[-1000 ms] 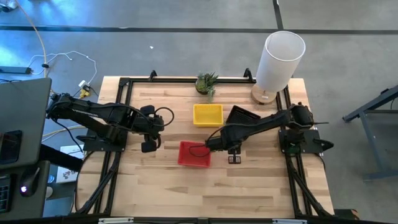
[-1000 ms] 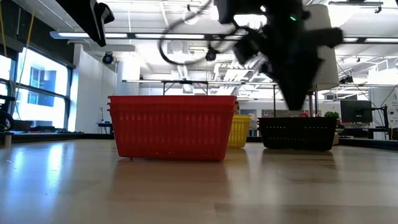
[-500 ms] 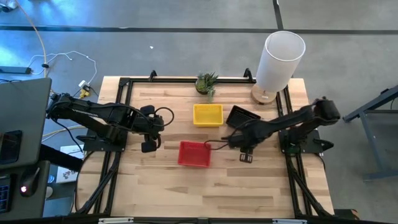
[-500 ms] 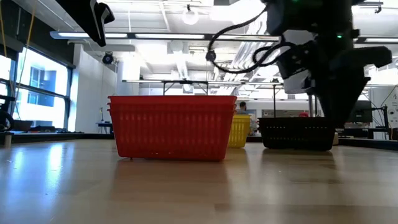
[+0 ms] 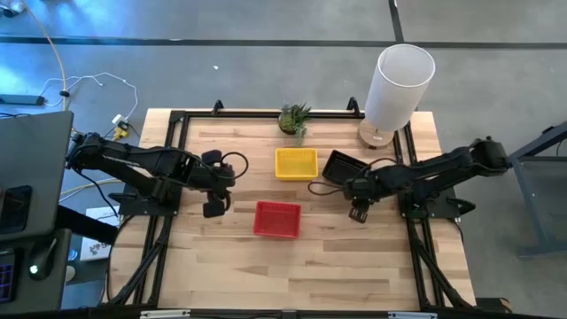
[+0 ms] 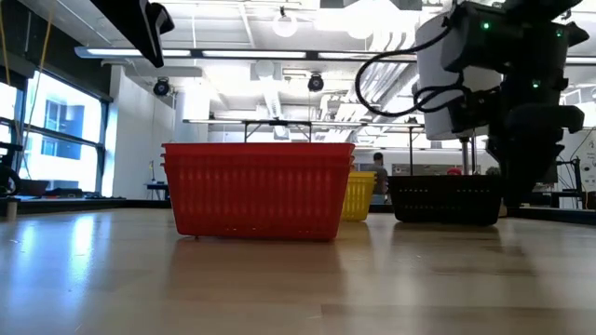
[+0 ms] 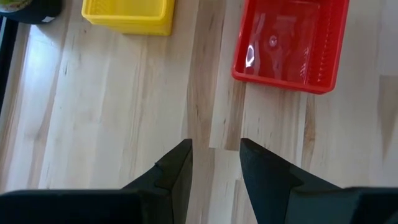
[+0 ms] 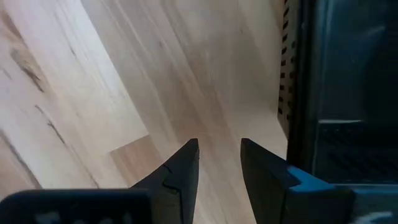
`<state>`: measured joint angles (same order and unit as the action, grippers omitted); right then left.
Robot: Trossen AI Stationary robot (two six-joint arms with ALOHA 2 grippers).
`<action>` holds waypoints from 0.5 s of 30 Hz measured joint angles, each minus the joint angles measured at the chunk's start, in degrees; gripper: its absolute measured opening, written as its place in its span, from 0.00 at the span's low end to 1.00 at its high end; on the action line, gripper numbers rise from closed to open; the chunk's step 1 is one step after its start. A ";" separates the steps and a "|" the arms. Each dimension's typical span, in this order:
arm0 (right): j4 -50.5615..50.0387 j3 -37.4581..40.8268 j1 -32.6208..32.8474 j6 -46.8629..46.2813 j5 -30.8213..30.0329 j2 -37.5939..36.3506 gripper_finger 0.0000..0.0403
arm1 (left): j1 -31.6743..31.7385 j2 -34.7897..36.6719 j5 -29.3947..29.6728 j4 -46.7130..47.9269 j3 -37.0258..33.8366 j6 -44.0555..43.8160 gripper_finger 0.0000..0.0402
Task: Stack baskets by color
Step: Adjust the stacked bins on the table
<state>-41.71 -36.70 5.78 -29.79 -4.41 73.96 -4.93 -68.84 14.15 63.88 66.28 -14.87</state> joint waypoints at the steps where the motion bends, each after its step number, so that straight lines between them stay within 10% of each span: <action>1: 0.33 0.24 -0.28 0.04 0.31 -0.69 0.27 | 0.00 0.00 0.00 -0.16 0.00 0.02 0.30; 15: 2.47 0.25 -3.73 0.21 -0.03 -4.01 0.27 | 0.00 0.00 0.02 -0.98 0.00 0.04 0.30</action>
<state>-39.23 -36.45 2.05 -29.58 -4.44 69.95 -4.93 -68.84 14.18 62.89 66.28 -14.83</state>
